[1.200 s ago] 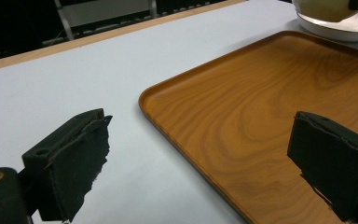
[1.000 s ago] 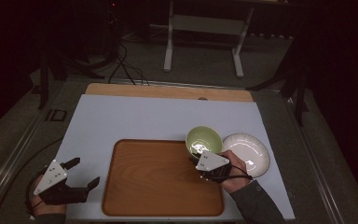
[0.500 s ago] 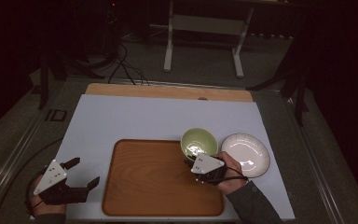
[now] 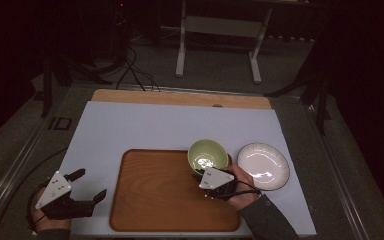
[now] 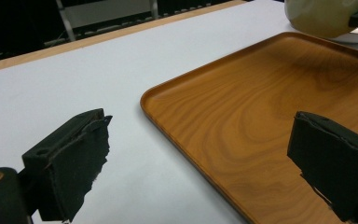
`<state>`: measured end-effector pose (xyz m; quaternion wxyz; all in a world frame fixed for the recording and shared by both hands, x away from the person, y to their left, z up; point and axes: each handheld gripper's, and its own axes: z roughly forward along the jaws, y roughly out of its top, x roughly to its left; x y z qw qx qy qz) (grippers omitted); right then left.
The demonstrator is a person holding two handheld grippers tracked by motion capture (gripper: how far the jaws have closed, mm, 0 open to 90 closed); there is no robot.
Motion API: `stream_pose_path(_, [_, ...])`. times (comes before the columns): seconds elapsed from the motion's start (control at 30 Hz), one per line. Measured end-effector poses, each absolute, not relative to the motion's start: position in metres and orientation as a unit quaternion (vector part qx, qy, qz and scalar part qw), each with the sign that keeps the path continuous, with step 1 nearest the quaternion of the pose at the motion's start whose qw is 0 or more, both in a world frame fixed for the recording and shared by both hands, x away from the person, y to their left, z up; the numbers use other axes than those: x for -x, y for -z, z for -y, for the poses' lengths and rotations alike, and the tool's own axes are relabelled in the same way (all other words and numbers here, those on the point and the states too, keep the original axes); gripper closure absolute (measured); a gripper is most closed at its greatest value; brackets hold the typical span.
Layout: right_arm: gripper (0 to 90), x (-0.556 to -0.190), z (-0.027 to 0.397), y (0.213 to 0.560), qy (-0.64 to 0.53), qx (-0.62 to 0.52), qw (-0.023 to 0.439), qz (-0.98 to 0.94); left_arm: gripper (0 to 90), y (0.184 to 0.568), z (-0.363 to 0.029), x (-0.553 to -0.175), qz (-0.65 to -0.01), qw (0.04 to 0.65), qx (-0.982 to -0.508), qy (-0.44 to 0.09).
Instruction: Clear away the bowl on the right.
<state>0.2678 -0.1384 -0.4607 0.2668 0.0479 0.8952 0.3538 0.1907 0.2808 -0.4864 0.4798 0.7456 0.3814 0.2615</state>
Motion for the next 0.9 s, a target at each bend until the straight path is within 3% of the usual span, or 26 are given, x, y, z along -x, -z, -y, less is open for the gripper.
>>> stream_pose_path(0.9, [81.2, -0.260, 0.121, 0.468, -0.353, -0.024, 0.255, -0.900, 5.2, 0.486, -0.281, -0.191, -0.382, 0.481, -0.745, -0.262])
